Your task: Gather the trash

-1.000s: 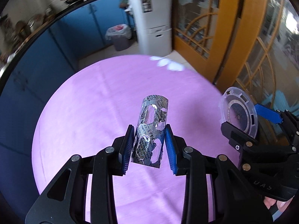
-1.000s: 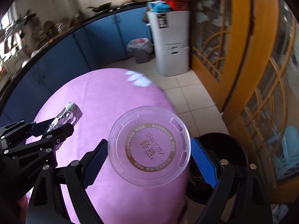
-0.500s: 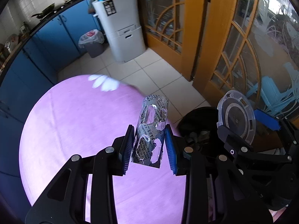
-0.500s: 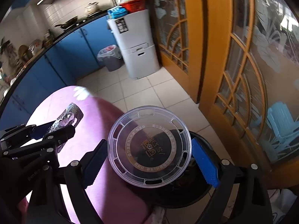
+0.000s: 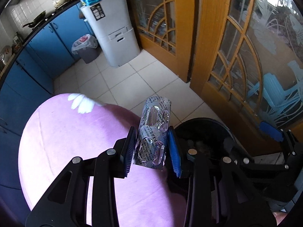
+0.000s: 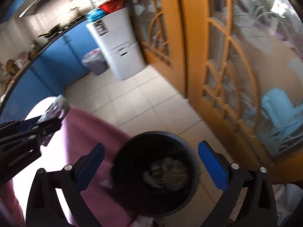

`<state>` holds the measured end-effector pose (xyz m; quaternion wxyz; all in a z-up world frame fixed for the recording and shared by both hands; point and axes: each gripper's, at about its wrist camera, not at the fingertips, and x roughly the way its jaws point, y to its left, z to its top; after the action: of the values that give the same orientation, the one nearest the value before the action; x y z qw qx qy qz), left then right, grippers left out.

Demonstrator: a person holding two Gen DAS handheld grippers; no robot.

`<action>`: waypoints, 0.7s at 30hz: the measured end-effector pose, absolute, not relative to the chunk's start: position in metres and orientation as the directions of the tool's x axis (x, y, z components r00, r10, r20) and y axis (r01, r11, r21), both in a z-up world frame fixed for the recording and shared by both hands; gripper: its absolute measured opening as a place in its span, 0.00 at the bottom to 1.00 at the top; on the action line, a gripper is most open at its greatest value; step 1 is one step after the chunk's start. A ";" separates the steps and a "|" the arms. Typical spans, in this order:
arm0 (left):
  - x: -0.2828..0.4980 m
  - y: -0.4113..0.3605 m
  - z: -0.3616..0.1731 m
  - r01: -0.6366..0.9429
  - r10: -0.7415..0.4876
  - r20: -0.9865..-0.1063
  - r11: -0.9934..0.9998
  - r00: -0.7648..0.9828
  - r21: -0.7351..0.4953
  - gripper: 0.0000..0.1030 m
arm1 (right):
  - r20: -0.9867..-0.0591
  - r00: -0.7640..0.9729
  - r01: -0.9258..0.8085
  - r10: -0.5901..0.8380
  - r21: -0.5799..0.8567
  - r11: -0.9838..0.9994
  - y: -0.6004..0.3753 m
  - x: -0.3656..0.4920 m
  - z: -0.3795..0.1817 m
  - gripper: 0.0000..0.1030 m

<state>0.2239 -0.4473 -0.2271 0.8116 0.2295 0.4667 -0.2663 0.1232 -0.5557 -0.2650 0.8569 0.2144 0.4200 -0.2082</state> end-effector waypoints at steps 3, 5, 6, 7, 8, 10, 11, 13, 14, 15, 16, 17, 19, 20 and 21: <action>0.216 -0.461 -0.231 0.669 -0.234 -0.883 0.735 0.407 0.114 0.39 | -0.807 0.532 0.601 -0.256 0.147 0.786 -0.570 0.115 -0.265 0.93; 0.210 -0.471 -0.234 0.692 -0.248 -0.887 0.714 0.389 0.104 0.40 | -0.804 0.526 0.622 -0.278 0.141 0.770 -0.577 0.110 -0.263 0.93; 0.208 -0.474 -0.234 0.695 -0.246 -0.887 0.710 0.390 0.108 0.47 | -0.802 0.525 0.627 -0.285 0.139 0.766 -0.579 0.108 -0.263 0.93; 0.206 -0.478 -0.235 0.697 -0.242 -0.886 0.707 0.395 0.118 0.57 | -0.800 0.525 0.631 -0.291 0.136 0.764 -0.580 0.106 -0.262 0.93; 0.207 -0.479 -0.235 0.687 -0.231 -0.883 0.715 0.408 0.130 0.61 | -0.798 0.521 0.640 -0.304 0.130 0.757 -0.583 0.104 -0.261 0.93; 0.212 -0.476 -0.234 0.662 -0.217 -0.882 0.738 0.418 0.132 0.85 | -0.796 0.523 0.648 -0.305 0.139 0.749 -0.588 0.101 -0.260 0.93; 0.216 -0.472 -0.234 0.647 -0.217 -0.883 0.753 0.417 0.120 0.91 | -0.796 0.524 0.649 -0.305 0.141 0.747 -0.587 0.100 -0.260 0.93; 0.222 -0.464 -0.232 0.630 -0.230 -0.885 0.772 0.404 0.087 0.94 | -0.794 0.528 0.645 -0.302 0.143 0.751 -0.585 0.101 -0.260 0.93; 0.225 -0.460 -0.233 0.621 -0.225 -0.888 0.779 0.400 0.082 0.94 | -0.792 0.530 0.642 -0.303 0.141 0.754 -0.583 0.102 -0.259 0.93; 0.227 -0.456 -0.233 0.612 -0.216 -0.889 0.786 0.405 0.088 0.94 | -0.791 0.532 0.638 -0.302 0.140 0.758 -0.581 0.104 -0.259 0.93; 0.228 -0.454 -0.233 0.607 -0.209 -0.888 0.789 0.409 0.094 0.94 | -0.790 0.536 0.632 -0.299 0.140 0.762 -0.578 0.105 -0.259 0.93; 0.229 -0.450 -0.234 0.599 -0.201 -0.889 0.795 0.412 0.098 0.94 | -0.789 0.539 0.626 -0.296 0.140 0.767 -0.575 0.107 -0.258 0.93; 0.231 -0.442 -0.235 0.584 -0.194 -0.893 0.807 0.406 0.090 0.94 | -0.783 0.543 0.621 -0.303 0.132 0.773 -0.569 0.109 -0.256 0.93; 0.232 -0.439 -0.236 0.577 -0.194 -0.894 0.812 0.404 0.085 0.94 | -0.782 0.543 0.621 -0.305 0.129 0.773 -0.567 0.109 -0.256 0.93; 0.232 -0.437 -0.236 0.573 -0.193 -0.894 0.815 0.404 0.083 0.94 | -0.782 0.543 0.620 -0.306 0.127 0.775 -0.567 0.110 -0.255 0.93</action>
<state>0.2317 -0.4368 -0.2361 0.8154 0.1926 0.4928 -0.2349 0.1098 -0.5666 -0.2550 0.8557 0.1988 0.3938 -0.2706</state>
